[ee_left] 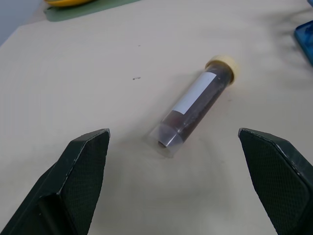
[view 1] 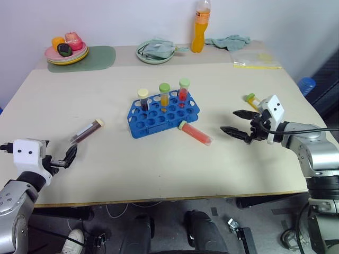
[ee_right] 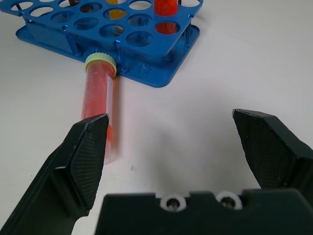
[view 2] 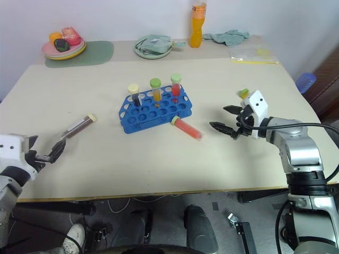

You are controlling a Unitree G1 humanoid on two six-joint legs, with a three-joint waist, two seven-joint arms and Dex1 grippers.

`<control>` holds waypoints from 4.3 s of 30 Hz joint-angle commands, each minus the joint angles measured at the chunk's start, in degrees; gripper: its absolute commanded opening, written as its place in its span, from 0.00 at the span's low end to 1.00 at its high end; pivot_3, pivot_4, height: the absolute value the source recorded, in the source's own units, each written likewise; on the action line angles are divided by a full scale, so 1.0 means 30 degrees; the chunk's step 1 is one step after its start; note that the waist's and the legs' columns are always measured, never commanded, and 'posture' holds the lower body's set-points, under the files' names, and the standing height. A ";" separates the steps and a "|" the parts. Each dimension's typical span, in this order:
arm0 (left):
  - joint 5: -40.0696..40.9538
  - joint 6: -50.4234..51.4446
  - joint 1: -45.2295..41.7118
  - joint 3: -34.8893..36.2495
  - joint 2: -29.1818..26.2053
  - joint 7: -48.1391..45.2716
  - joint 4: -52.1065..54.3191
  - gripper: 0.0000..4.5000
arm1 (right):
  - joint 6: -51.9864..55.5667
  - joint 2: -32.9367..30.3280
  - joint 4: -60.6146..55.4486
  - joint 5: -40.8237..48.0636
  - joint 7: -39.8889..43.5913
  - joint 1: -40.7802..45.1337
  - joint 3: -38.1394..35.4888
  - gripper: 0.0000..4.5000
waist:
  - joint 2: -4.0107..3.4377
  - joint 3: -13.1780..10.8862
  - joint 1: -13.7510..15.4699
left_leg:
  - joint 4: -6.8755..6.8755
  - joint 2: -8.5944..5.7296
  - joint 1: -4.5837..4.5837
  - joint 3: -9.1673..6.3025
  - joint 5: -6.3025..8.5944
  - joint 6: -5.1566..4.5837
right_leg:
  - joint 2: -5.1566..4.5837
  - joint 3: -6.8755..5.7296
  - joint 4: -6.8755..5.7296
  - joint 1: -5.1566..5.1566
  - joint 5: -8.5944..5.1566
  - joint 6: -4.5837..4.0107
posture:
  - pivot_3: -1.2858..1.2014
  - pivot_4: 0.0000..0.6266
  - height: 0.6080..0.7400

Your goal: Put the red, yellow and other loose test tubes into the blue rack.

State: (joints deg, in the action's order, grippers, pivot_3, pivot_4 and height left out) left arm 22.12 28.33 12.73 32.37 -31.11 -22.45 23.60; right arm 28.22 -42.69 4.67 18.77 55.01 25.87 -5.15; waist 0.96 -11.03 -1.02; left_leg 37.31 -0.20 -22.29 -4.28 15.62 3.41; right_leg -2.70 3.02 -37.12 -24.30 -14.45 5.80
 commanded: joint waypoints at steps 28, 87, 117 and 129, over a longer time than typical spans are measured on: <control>-0.0041 -0.1801 0.0430 -0.6020 -0.0733 -0.4491 0.3263 0.96 | 2.0686 0.4514 -0.1500 -0.0057 -0.6947 1.1240 0.7978 1.00 | 0.0001 0.0005 -0.0007 | -0.0015 -0.0008 -0.0034 -0.0017 0.0002 0.0000 | -0.0016 -0.0013 0.0019 -0.0032 0.0002 -0.0012 | 0.52 0.24 1.00; -0.0126 -0.1758 -0.2288 -0.9732 0.0065 -0.3888 0.3722 1.00 | -0.3160 1.3769 0.1257 0.0079 -1.3765 0.4535 -0.0060 0.15 | -0.0031 -0.0008 -0.0511 | -0.0045 0.0005 -0.0025 -0.0023 0.0004 -0.0009 | 0.0014 -0.0001 -0.0020 -0.0056 0.0006 -0.0012 | 0.52 0.24 1.00; 0.0413 -0.0682 -0.2358 -0.9087 -0.0319 -0.3740 0.4546 1.00 | -1.6034 1.5023 0.9332 -0.3772 -1.3802 0.3705 0.1022 0.15 | -0.0028 -0.0006 -0.0533 | -0.0046 0.0006 -0.0012 -0.0025 0.0001 -0.0003 | 0.0018 0.0003 -0.0026 -0.0051 0.0007 -0.0012 | 0.52 0.24 1.00; 0.0443 -0.0826 -0.1960 -0.8832 -0.0260 -0.3657 0.4684 1.00 | -1.4296 1.3777 0.5712 -0.2787 -1.2296 0.3131 0.1003 1.00 | -0.0035 -0.0009 -0.0489 | -0.0047 0.0007 -0.0010 -0.0029 0.0000 -0.0002 | 0.0016 0.0003 -0.0024 -0.0047 0.0006 -0.0013 | 0.52 0.24 1.00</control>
State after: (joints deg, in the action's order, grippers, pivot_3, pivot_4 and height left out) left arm 22.78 26.74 6.52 4.21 -31.77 -33.65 35.06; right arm -16.69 0.12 27.77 9.11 16.69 35.28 -1.83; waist 0.85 -11.06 -2.49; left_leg 37.18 -0.19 -22.33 -4.38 15.62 3.41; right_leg -2.66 3.02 -37.20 -24.44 -14.43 5.76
